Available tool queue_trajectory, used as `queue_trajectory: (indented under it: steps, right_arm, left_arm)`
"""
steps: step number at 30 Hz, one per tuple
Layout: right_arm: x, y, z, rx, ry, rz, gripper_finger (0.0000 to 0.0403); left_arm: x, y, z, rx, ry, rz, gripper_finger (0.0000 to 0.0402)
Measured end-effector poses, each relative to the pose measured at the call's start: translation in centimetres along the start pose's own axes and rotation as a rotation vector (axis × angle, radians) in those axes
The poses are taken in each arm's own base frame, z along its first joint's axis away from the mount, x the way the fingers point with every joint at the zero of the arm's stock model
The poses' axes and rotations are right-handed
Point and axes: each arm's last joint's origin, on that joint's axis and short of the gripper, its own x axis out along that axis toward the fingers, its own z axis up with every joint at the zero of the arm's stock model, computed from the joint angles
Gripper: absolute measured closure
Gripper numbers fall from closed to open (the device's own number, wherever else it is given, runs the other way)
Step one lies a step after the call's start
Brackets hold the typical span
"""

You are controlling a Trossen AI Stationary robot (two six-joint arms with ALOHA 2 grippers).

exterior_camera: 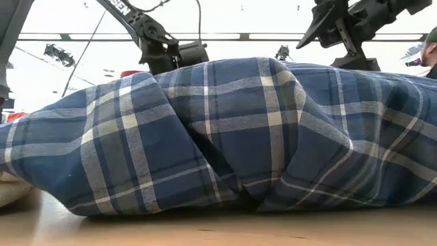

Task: Fold Laundry from Bin
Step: Fold the blue striped long sleeve

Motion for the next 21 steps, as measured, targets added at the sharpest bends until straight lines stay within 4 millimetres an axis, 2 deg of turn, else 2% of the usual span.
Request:
queue_trajectory:
  steps: [7,12,18,21]
  right_arm:
    - [0.0,-0.1,0.4,0.018,0.001,0.004,0.011]
    - [0.0,-0.1,0.3,0.018,0.028,0.011,0.011]
    - [0.0,-0.1,0.3,0.02,0.041,0.016,0.011]
    - [0.0,0.0,0.2,0.034,0.05,0.019,0.011]
  left_arm:
    - [2.5,0.0,-0.4,0.019,0.065,0.003,0.0161]
    - [3.3,-0.1,-0.7,0.014,0.067,0.004,0.0161]
    - [3.0,-1.6,-1.4,-0.022,0.066,-0.125,0.0161]
    - [2.2,-2.8,-1.6,0.002,0.071,-0.171,0.0161]
